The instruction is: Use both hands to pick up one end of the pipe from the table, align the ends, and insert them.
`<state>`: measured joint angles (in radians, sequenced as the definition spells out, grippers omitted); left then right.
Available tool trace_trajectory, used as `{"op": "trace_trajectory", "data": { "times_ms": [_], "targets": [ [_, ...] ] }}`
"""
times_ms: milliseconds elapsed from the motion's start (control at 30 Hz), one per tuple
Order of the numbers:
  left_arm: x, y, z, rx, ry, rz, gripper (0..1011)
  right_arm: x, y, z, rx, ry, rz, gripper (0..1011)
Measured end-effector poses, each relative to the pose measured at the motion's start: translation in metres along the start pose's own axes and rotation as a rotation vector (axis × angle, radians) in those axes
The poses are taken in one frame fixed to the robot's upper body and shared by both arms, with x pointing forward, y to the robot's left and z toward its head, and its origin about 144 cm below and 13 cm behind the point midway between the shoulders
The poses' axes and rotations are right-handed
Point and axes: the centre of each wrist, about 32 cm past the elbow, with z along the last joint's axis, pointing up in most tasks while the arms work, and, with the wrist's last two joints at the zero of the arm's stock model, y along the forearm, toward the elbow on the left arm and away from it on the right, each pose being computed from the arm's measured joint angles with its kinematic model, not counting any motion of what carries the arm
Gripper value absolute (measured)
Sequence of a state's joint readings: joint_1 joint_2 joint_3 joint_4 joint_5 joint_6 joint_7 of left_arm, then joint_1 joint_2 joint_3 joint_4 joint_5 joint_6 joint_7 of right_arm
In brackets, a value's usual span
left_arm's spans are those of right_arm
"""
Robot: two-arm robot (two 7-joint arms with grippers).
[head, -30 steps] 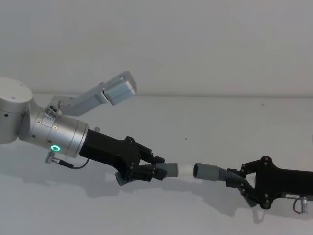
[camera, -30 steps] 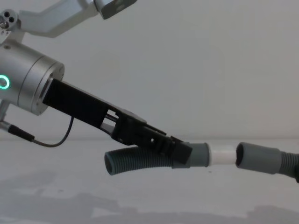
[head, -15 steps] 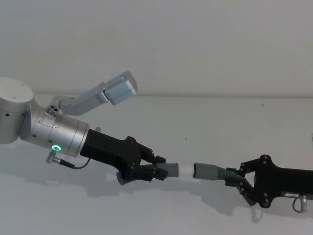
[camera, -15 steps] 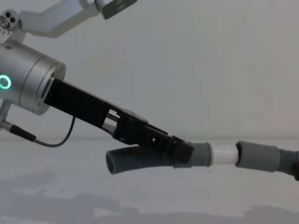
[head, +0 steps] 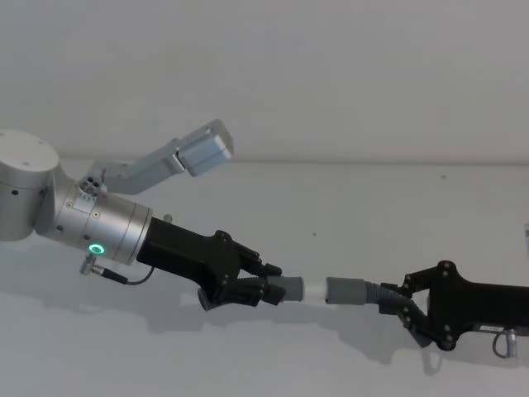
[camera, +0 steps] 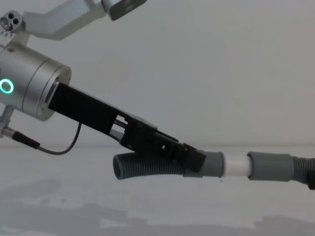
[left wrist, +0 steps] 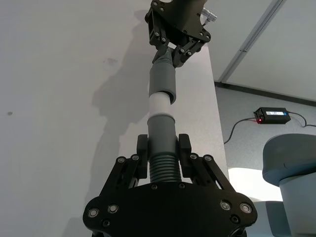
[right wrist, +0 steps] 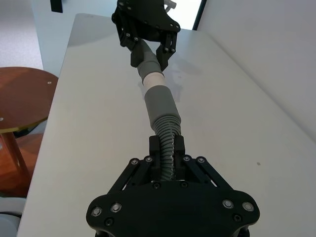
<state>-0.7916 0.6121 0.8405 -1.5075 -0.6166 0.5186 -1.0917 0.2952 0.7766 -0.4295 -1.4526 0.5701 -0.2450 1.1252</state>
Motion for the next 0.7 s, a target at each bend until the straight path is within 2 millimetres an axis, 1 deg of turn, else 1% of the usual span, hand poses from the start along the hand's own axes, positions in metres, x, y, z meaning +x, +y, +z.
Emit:
{"op": "trace_trajectory", "data": {
  "times_ms": [700],
  "targets": [
    [0.002, 0.0003, 0.0007, -0.011, -0.006, -0.007, 346, 0.0029, 0.0046, -0.0005, -0.001, 0.005, 0.015, 135]
  ]
}}
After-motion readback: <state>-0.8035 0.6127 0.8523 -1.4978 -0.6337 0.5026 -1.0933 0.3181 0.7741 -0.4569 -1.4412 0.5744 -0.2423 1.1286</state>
